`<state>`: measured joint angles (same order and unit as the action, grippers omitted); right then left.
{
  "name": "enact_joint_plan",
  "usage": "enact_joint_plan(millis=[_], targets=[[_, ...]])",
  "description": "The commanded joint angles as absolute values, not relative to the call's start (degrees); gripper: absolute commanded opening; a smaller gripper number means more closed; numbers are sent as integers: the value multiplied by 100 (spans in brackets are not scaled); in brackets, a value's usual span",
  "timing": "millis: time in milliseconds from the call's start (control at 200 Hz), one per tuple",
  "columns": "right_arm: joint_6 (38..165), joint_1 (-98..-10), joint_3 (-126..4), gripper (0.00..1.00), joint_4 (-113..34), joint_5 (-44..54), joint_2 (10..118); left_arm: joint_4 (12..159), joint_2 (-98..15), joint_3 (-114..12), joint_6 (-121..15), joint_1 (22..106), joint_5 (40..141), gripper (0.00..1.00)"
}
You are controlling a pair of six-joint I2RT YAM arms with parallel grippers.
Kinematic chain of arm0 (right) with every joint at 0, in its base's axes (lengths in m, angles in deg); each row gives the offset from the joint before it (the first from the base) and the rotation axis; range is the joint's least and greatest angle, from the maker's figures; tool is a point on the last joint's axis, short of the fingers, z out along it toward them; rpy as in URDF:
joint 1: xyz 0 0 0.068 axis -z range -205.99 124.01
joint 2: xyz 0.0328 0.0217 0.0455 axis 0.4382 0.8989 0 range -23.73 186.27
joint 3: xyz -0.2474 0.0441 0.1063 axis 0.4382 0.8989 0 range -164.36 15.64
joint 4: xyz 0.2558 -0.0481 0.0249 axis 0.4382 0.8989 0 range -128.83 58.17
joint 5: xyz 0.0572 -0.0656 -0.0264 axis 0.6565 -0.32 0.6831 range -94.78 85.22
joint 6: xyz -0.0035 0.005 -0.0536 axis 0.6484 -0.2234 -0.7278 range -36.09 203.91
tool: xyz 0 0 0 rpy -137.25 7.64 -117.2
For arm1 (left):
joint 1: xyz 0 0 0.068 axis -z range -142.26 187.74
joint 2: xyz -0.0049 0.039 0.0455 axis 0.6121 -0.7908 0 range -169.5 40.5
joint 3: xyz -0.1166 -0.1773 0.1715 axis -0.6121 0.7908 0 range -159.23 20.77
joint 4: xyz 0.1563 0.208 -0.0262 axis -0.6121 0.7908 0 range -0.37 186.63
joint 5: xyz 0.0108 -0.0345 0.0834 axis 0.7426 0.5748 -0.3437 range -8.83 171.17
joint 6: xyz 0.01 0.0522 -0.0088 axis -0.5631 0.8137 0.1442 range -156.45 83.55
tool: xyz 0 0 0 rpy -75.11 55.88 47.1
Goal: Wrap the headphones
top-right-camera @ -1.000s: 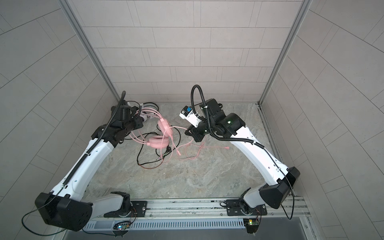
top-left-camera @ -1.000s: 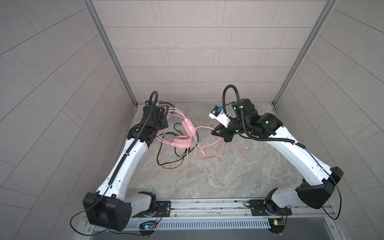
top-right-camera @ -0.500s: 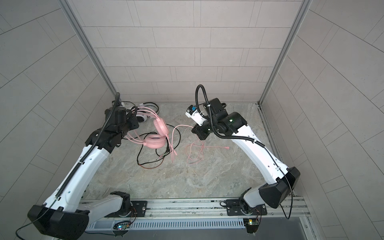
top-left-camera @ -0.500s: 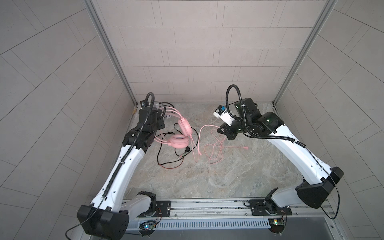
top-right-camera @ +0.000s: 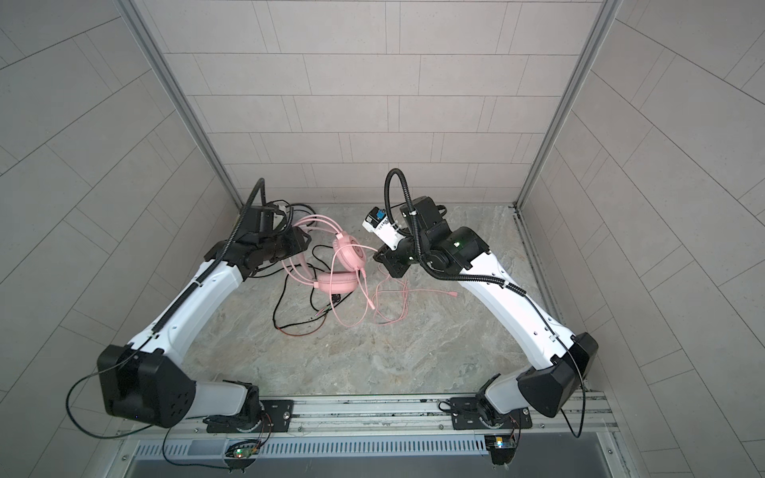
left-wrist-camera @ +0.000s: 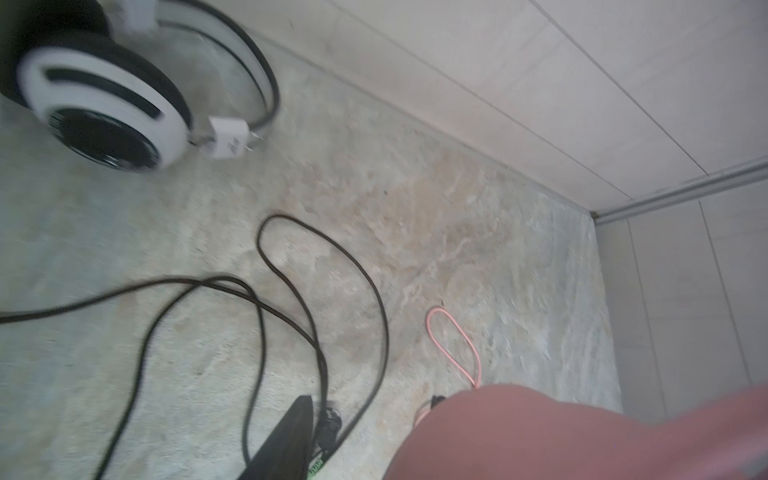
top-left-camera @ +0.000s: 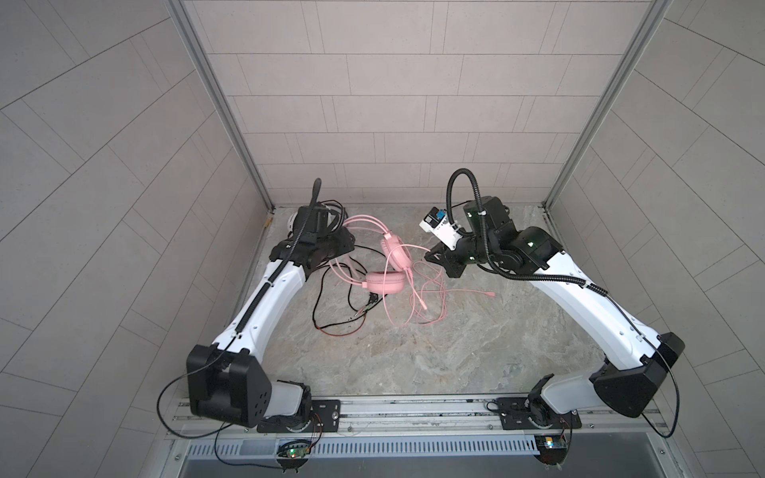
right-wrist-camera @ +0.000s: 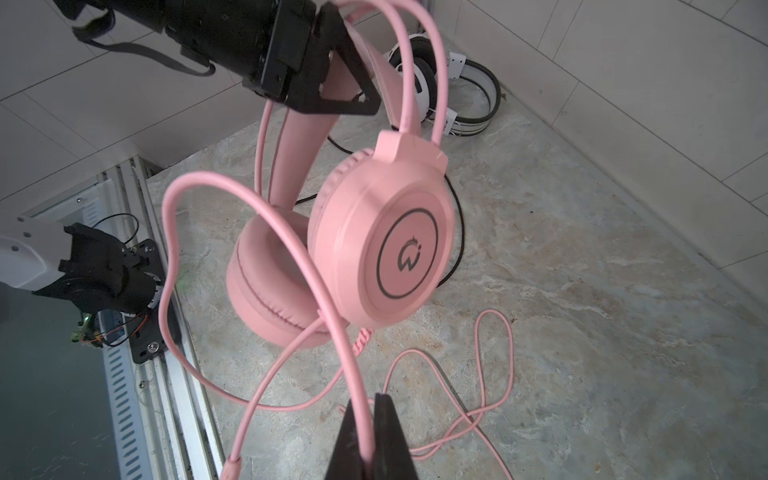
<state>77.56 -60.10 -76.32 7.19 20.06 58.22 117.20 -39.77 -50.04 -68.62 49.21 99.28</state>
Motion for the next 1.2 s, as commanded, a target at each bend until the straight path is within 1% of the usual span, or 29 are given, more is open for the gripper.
enact_joint_plan(millis=[0,130,320,470,590,781,886,1026,1196], targets=[[7794,-6004,-7512,0,387,1628,5827,11457,-3972,-5159,-7347,5129,11234,0],[7880,-5935,-7421,0,166,1315,5850,11161,-4004,-4955,-7665,5309,11699,0],[8245,-5681,-7172,0,-294,907,5805,11170,-3827,-4849,-7766,5347,11963,0],[8503,-5510,-6984,0,-632,898,5769,11169,-3794,-4792,-7922,5347,12395,0],[8766,-5265,-6771,0,-879,938,5757,11168,-3658,-4793,-7942,5325,12424,0],[9005,-4907,-6585,0,-1043,1249,5849,10218,-3531,-4560,-8558,5111,12658,0],[9098,-4783,-6524,0,-1035,1183,5938,10039,-3520,-4709,-8751,5023,12717,0],[9285,-4496,-6397,0,-1145,1415,5995,10082,-3484,-5014,-8798,4970,12643,0],[9333,-4450,-6346,0,-1202,1370,6032,9690,-3448,-5104,-9144,4962,12743,0]])
